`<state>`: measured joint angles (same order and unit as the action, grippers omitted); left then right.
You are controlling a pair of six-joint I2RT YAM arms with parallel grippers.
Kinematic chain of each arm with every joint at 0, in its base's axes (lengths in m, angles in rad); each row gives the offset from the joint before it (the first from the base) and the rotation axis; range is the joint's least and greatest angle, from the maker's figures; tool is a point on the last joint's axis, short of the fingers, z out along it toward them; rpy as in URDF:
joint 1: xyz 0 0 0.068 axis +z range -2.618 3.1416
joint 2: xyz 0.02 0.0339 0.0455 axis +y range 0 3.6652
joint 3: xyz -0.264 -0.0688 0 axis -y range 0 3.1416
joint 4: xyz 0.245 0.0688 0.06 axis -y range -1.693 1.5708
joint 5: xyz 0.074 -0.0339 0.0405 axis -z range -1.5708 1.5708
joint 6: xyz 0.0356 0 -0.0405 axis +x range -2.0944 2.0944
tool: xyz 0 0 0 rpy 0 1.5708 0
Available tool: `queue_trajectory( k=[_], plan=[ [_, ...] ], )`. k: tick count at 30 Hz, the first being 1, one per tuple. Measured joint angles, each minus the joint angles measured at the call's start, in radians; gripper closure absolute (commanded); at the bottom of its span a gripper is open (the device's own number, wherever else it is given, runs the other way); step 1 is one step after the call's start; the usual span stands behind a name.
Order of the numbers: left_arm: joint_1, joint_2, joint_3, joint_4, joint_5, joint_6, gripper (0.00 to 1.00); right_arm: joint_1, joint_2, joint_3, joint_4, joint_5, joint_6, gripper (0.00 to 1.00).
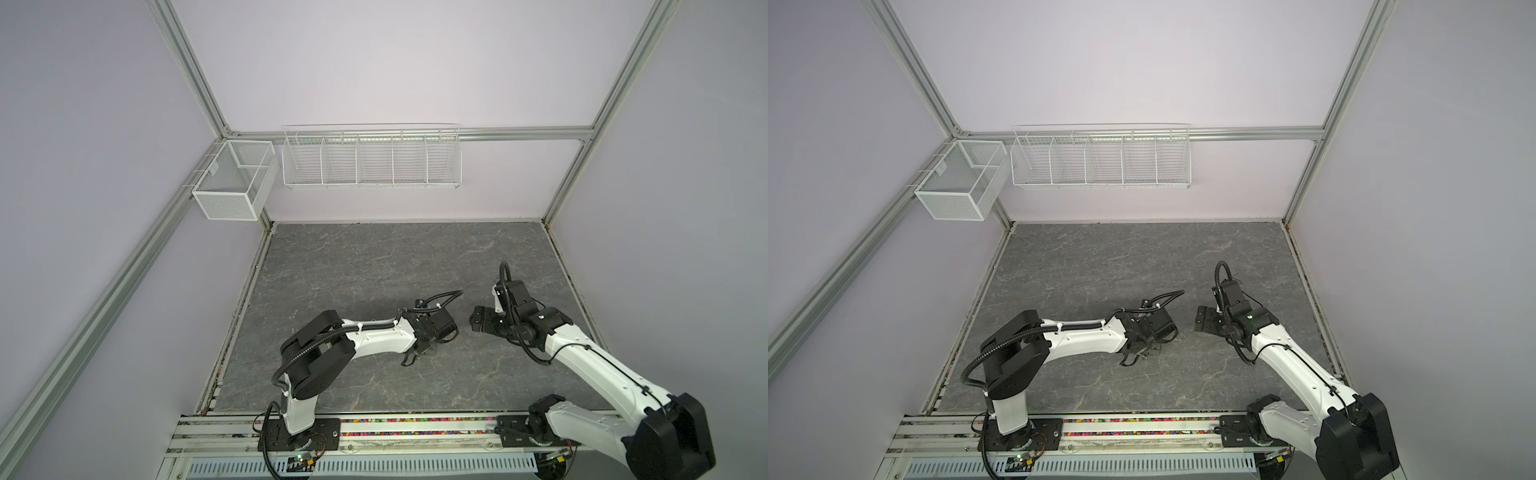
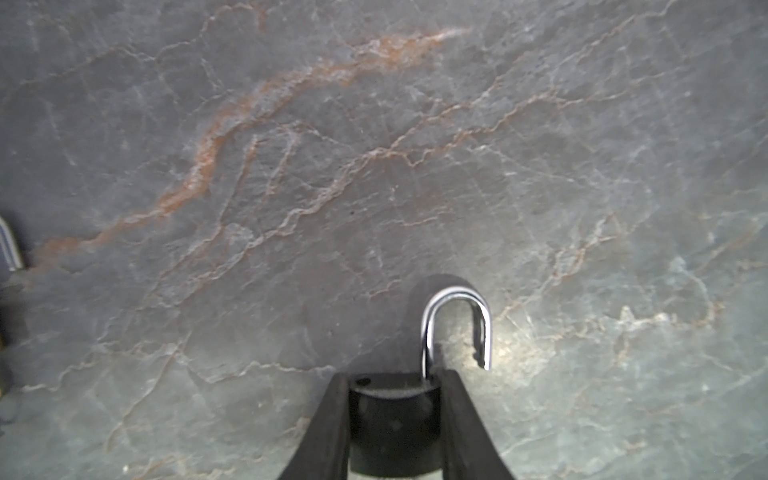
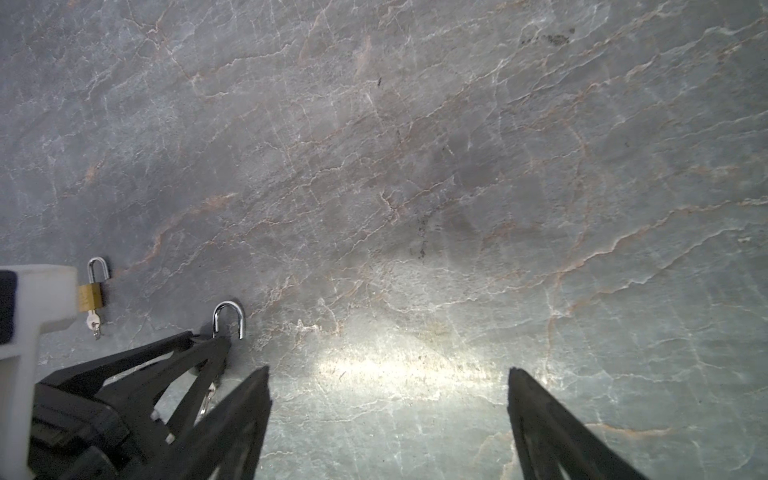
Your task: Unlock with the key
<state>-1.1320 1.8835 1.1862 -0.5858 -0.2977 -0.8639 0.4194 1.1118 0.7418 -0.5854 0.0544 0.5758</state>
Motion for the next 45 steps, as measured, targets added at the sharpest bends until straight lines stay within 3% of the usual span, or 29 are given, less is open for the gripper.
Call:
queue_trajectory(
  k=[5, 7, 12, 20, 26, 30, 33, 35, 37, 41, 45],
  plan=[
    [0.0, 0.0, 0.0, -0.001, 0.007, -0.008, 0.57, -0.004, -0.001, 0.0, 0.0, 0.0, -0.001, 0.1],
    [0.0, 0.0, 0.0, 0.0, 0.008, -0.01, 0.44, -0.006, -0.001, 0.001, -0.001, 0.002, -0.004, 0.1],
    [0.0, -0.014, 0.001, -0.018, 0.006, -0.002, 0.25, -0.008, -0.001, 0.02, -0.026, 0.014, -0.009, 0.1],
    [0.079, -0.269, 0.002, -0.013, -0.045, 0.064, 0.01, -0.055, -0.032, 0.127, -0.067, 0.138, -0.034, 0.11],
    [0.299, -0.54, -0.017, 0.012, -0.2, 0.172, 0.0, -0.151, -0.036, 0.155, -0.011, 0.369, -0.05, 0.11],
    [0.592, -0.689, -0.149, 0.129, -0.3, 0.301, 0.01, -0.242, 0.008, 0.112, 0.111, 0.521, -0.08, 0.11],
    [0.816, -0.711, -0.304, 0.273, -0.352, 0.41, 0.01, -0.307, 0.085, 0.069, 0.214, 0.628, -0.116, 0.11],
    [0.917, -0.692, -0.418, 0.39, -0.361, 0.481, 0.01, -0.34, 0.129, 0.024, 0.312, 0.661, -0.15, 0.11],
    [0.973, -0.646, -0.53, 0.533, -0.359, 0.55, 0.0, -0.369, 0.177, -0.026, 0.415, 0.663, -0.19, 0.11],
    [0.989, -0.51, -0.706, 0.874, -0.322, 0.668, 0.0, -0.392, 0.267, -0.104, 0.623, 0.63, -0.27, 0.11],
    [1.007, -0.425, -0.767, 1.102, -0.229, 0.747, 0.01, -0.392, 0.344, -0.182, 0.875, 0.517, -0.373, 0.11]
  ],
)
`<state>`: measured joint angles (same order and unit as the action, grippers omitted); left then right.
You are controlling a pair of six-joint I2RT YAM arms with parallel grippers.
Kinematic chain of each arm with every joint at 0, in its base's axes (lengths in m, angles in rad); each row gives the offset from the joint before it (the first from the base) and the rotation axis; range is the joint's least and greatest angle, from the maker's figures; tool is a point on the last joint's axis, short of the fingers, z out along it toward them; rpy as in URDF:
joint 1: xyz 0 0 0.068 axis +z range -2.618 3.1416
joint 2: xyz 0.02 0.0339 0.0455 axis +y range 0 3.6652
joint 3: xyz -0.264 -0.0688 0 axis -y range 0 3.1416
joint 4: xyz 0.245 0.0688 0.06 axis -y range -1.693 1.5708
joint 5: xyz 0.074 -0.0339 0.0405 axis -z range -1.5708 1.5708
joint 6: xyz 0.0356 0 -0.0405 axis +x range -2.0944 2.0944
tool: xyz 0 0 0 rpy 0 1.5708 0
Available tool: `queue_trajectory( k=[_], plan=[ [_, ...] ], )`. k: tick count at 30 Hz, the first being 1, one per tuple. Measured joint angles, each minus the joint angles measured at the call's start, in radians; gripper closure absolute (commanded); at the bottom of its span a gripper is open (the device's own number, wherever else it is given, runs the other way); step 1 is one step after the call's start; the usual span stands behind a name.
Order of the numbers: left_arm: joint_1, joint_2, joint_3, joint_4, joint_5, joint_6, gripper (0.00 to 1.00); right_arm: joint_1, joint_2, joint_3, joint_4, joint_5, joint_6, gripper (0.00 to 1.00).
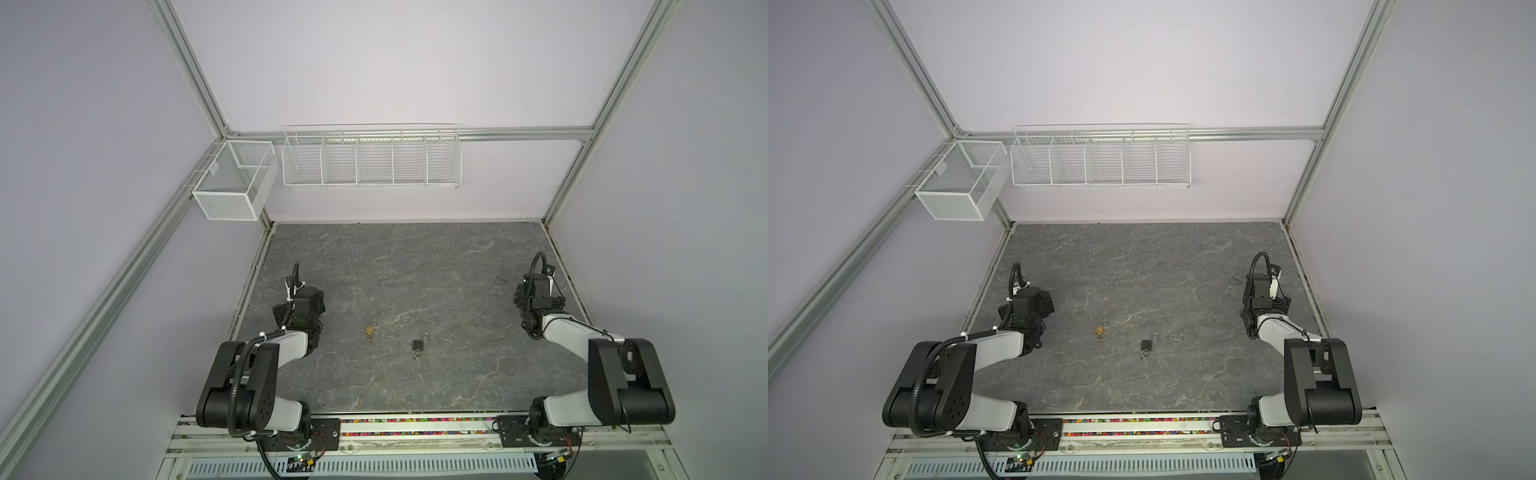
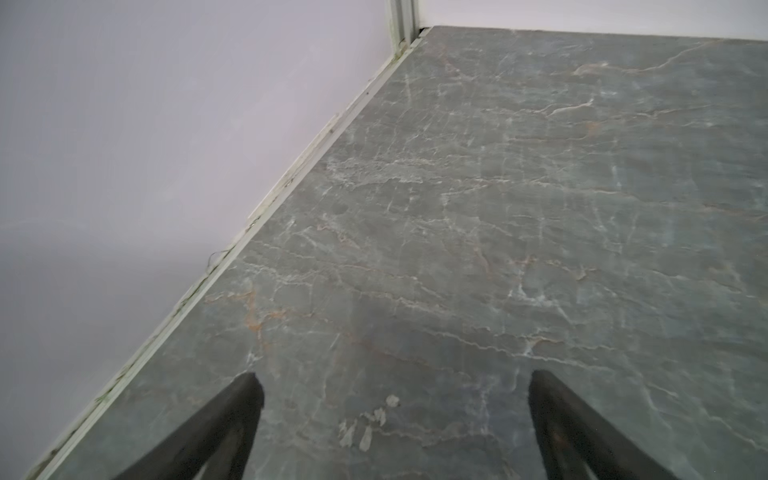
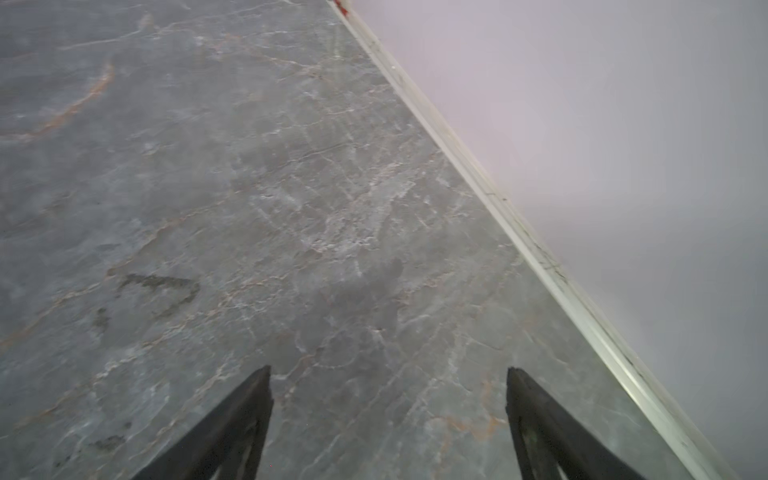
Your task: Unlock with the key
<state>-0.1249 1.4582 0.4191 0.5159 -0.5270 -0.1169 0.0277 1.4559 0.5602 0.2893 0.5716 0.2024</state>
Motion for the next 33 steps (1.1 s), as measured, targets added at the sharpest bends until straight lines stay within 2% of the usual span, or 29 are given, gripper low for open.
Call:
queue_trajectory(
  k=[4, 6, 9, 14, 33],
  plan=[
    [0.021, 0.073, -0.086, 0.34, 0.115, 0.059, 0.01, 0.007, 0.031, -0.094, 0.23, -0.138, -0.101, 0.11],
    [0.021, 0.087, -0.127, 0.39, 0.144, 0.07, 0.01, 0.013, 0.034, -0.135, 0.32, -0.195, -0.132, 0.11],
    [0.022, 0.093, -0.101, 0.39, 0.15, 0.076, 0.01, 0.014, 0.074, -0.178, 0.468, -0.263, -0.173, 0.11],
    [0.029, 0.092, -0.029, 0.393, 0.151, 0.073, 0.01, 0.014, 0.084, -0.185, 0.544, -0.315, -0.203, 0.11],
    [0.029, 0.093, -0.03, 0.392, 0.151, 0.074, 0.01, 0.013, 0.084, -0.185, 0.584, -0.342, -0.215, 0.11]
  ],
)
